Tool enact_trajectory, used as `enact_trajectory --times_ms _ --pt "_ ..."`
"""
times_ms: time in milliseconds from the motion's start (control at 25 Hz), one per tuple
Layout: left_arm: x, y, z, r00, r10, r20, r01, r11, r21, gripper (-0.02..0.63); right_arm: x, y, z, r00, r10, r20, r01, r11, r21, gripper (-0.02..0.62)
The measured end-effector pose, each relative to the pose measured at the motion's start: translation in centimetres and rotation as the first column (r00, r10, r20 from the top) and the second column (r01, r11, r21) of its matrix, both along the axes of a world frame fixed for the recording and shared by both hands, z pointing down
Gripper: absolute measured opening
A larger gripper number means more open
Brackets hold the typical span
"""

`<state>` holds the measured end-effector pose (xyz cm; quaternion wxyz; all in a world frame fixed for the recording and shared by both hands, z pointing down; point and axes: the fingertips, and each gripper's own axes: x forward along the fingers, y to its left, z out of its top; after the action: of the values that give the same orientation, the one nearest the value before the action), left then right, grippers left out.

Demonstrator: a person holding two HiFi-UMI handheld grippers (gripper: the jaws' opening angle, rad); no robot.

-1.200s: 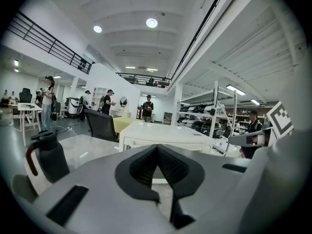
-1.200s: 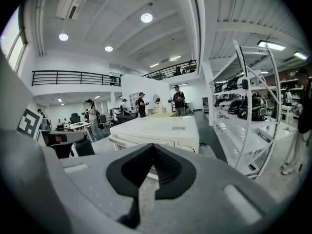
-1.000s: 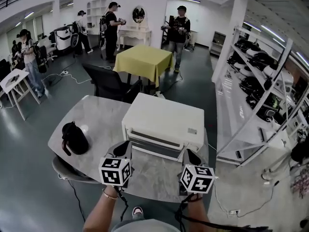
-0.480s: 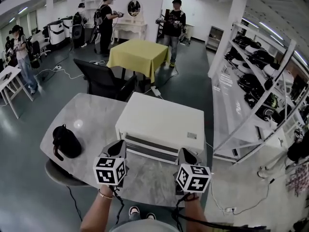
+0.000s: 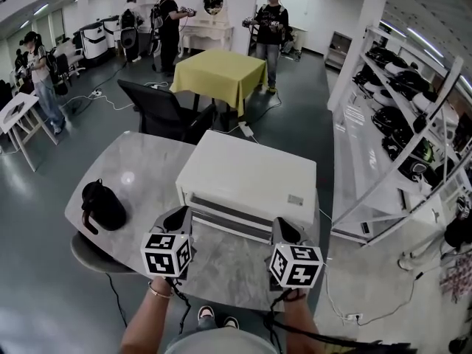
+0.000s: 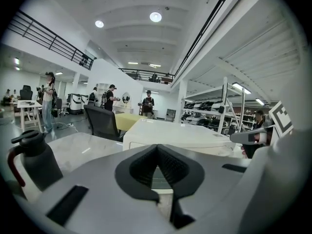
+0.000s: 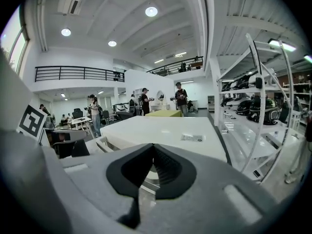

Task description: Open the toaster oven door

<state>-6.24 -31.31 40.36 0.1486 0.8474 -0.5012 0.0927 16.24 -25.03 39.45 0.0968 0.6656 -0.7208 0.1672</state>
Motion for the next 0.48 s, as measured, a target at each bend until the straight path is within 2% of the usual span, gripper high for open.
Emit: enact_trajectory --times_ms 200,240,480 --pt "0.0 0.5 0.4 1.0 -0.007 0.0 0.007 1.0 -0.012 0.005 -0.9 0.3 0.0 0.998 -0.06 0.015 0.06 0.998 0.001 0.005" --pt "0.0 0.6 0.5 1.0 -0.009 -0.001 0.009 1.0 -0.015 0.005 -1.1 0.3 0.0 0.997 -0.075 0.018 0.075 0.997 -0.002 0.032" --pt "-0.4 0.7 1.2 1.0 -0.026 -0.012 0.026 0.999 -0.028 0.005 -1.9 0.4 0.6 0.99 -0.137 -0.014 0.137 0.99 -0.032 0.049"
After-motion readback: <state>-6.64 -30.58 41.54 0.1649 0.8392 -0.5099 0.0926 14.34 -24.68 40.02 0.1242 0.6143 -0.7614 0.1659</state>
